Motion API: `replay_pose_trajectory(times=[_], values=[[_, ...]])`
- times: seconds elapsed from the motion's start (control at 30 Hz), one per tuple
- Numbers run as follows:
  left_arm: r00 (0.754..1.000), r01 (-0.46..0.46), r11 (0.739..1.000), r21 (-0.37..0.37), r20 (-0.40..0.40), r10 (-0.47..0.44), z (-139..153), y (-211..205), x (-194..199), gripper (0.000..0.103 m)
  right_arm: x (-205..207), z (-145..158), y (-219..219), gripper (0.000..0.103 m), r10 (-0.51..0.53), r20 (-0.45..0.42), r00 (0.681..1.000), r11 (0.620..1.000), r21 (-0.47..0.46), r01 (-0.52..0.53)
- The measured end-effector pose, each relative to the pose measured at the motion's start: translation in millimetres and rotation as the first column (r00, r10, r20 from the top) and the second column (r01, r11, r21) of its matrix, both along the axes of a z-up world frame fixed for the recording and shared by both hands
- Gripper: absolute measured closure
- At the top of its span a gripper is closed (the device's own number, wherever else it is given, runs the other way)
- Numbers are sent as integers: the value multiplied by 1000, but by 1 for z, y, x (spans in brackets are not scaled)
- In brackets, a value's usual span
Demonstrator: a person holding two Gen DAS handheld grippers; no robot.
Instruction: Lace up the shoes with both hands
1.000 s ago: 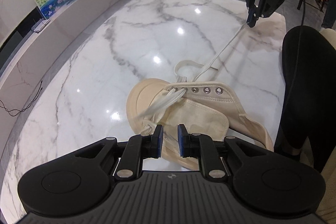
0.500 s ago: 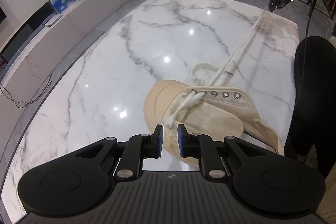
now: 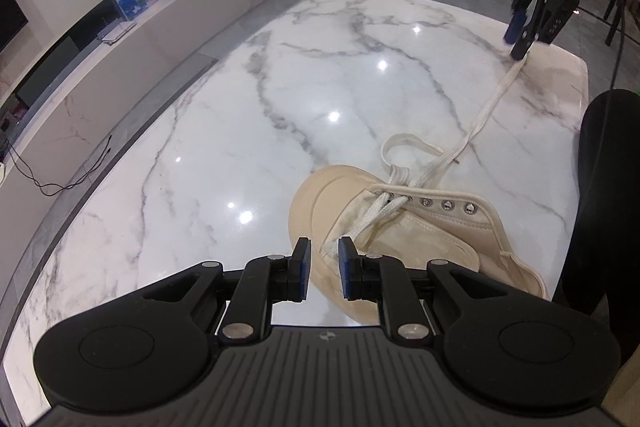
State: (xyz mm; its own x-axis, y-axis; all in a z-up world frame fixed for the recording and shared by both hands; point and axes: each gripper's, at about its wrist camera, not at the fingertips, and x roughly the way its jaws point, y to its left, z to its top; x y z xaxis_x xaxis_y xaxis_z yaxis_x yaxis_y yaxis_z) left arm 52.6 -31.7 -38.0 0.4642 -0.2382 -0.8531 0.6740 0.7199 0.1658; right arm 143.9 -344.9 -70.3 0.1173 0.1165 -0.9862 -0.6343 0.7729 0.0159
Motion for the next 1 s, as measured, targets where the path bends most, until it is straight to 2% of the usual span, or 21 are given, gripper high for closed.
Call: replay_pose_trajectory(times=[0.17,0.23,0.43,0.7,0.87,0.93,1.0], values=[[1000,-21,1000,-15,2,21,0,-3,-2,89,3,-5,55,78,3,17,1000,989,148,-5],[1000,-20,1000,-21,-8,20,-2,-3,-3,89,5,-12,73,78,8,24,1000,984,175,-12],[999,-39,999,-33,-25,39,-6,0,-4,89,10,-37,114,78,56,35,998,991,119,-59],[998,-52,998,-46,-38,50,-9,6,-6,89,14,-58,133,79,76,20,997,994,73,-77],[997,-69,996,-51,-39,67,-8,11,-8,89,11,-63,135,86,99,21,995,994,39,-100],[997,-73,996,-54,-39,71,-8,13,-9,89,10,-65,136,96,109,21,994,994,25,-109],[996,-78,995,-57,-39,76,-8,16,-11,89,10,-63,135,99,115,28,993,993,12,-115]])
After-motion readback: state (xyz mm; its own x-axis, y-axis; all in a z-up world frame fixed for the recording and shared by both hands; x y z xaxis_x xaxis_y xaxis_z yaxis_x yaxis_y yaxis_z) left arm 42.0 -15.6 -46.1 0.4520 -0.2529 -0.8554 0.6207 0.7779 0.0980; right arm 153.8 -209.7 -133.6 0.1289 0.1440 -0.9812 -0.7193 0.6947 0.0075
